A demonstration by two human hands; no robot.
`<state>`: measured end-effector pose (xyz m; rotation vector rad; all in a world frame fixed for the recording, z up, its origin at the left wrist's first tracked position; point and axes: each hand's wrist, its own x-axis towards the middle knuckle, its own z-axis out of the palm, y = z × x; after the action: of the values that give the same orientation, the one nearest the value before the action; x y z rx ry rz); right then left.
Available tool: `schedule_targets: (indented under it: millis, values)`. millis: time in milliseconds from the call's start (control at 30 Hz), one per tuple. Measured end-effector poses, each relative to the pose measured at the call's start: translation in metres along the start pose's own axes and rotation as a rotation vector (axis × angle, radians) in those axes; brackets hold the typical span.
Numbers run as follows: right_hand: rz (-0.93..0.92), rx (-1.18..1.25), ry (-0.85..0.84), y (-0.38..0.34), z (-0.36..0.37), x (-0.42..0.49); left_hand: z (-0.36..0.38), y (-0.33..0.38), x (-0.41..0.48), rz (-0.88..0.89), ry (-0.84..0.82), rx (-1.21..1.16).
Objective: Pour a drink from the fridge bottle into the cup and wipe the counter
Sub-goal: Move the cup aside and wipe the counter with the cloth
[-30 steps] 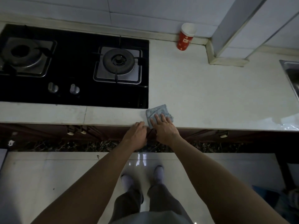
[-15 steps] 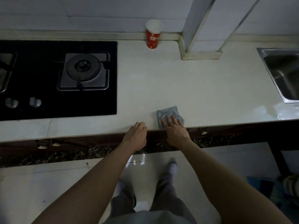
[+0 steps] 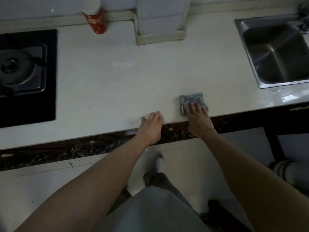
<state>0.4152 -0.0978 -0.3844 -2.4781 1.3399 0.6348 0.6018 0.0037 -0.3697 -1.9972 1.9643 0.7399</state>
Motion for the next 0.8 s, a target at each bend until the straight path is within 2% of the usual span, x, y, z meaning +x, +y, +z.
schedule_targets:
  millis: [133,267,367,500,633,800]
  values:
    - [0.118,0.033,0.004,0.071,0.002,-0.001,-0.001,0.028,0.021,-0.048,0.025,-0.003]
    - [0.215,0.073,-0.042,0.128,-0.004,0.006,-0.013,0.043,0.038,0.033,0.094,0.032]
    - [0.277,0.074,-0.055,0.155,-0.007,0.014,-0.021,0.05,0.051,0.016,0.034,-0.029]
    - [0.358,0.11,-0.077,0.179,-0.015,0.039,-0.029,0.053,0.059,-0.016,-0.087,-0.061]
    - [0.337,0.105,-0.046,0.194,-0.031,0.071,-0.035,0.045,0.063,0.006,-0.155,-0.181]
    - [0.373,0.156,-0.007,0.169,-0.056,0.118,-0.032,0.044,0.063,0.044,-0.169,-0.144]
